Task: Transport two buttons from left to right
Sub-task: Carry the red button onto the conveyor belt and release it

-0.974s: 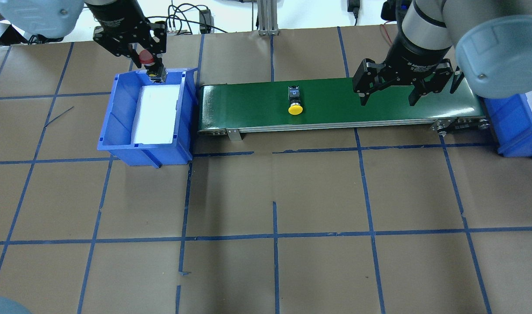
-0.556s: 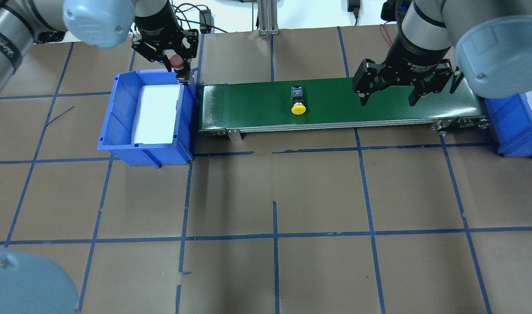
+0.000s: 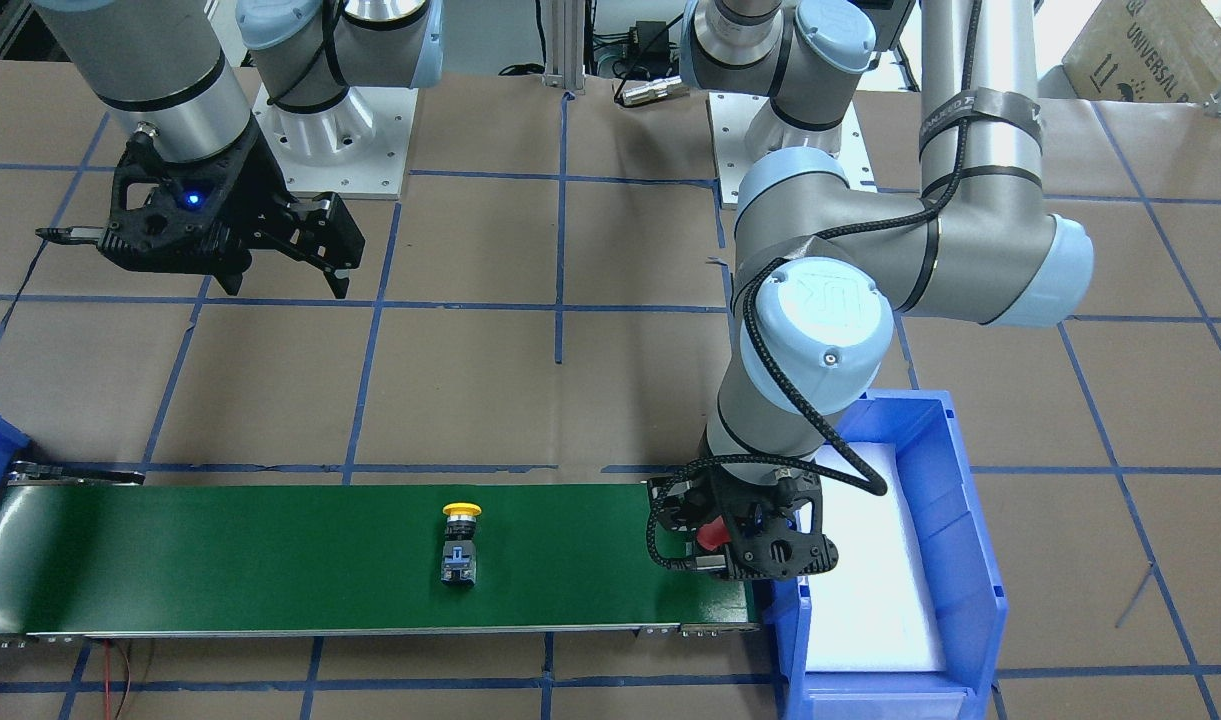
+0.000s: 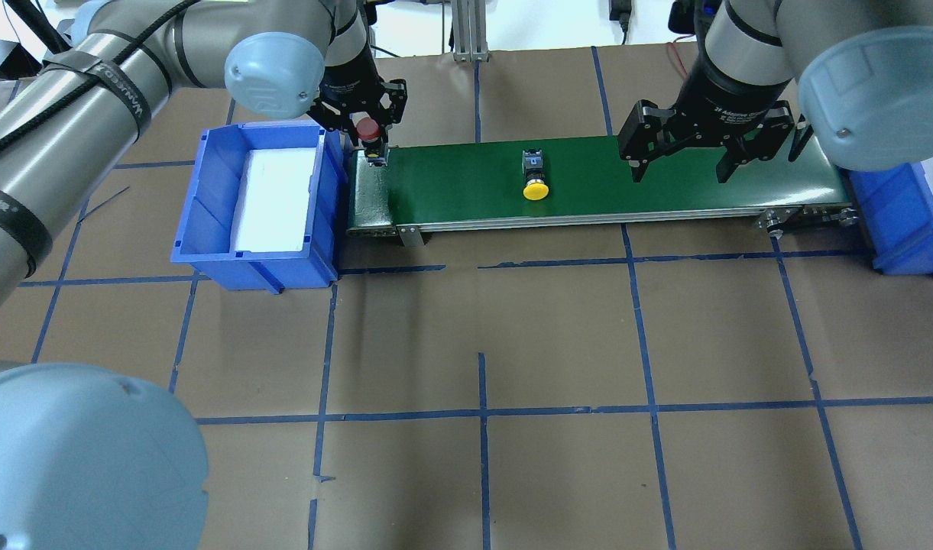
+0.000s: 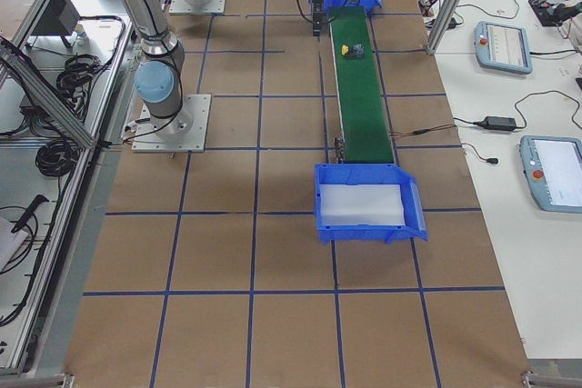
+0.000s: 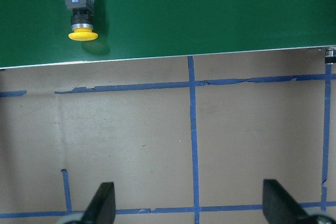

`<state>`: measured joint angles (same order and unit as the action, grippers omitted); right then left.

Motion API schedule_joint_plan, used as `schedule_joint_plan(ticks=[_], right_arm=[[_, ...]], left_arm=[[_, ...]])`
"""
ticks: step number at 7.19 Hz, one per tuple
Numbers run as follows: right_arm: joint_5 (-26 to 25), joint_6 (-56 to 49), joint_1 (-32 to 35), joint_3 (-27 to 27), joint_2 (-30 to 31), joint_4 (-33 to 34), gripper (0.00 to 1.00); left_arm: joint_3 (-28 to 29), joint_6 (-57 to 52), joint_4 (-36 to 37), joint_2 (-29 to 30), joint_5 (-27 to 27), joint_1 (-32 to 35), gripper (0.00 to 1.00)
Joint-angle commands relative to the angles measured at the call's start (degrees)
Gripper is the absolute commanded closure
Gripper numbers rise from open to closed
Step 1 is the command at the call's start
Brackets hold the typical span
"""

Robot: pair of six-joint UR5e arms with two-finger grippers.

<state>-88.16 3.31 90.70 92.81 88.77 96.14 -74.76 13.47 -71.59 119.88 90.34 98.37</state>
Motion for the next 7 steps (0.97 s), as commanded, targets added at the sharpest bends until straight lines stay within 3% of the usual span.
schedule_joint_plan(ticks=[1, 5, 6, 7], right_arm=[[0.0, 0.0, 0.0, 0.0, 0.0, 0.0, 0.00], [-0.1, -0.1, 0.0, 0.0, 0.0, -0.1, 0.00], [-0.1, -0.1, 0.0, 0.0, 0.0, -0.1, 0.00], [-0.2, -0.1, -0.1, 0.0, 0.0, -0.1, 0.00]], left_arm=[[0.0, 1.2, 2.2, 1.6, -0.1, 0.9, 0.99], [0.1, 2.6, 2.3, 2.8, -0.1, 1.1, 0.96], [0.1, 3.2, 2.3, 2.8, -0.1, 1.1, 0.85], [0.1, 2.8, 2.4, 3.1, -0.1, 1.1, 0.42]])
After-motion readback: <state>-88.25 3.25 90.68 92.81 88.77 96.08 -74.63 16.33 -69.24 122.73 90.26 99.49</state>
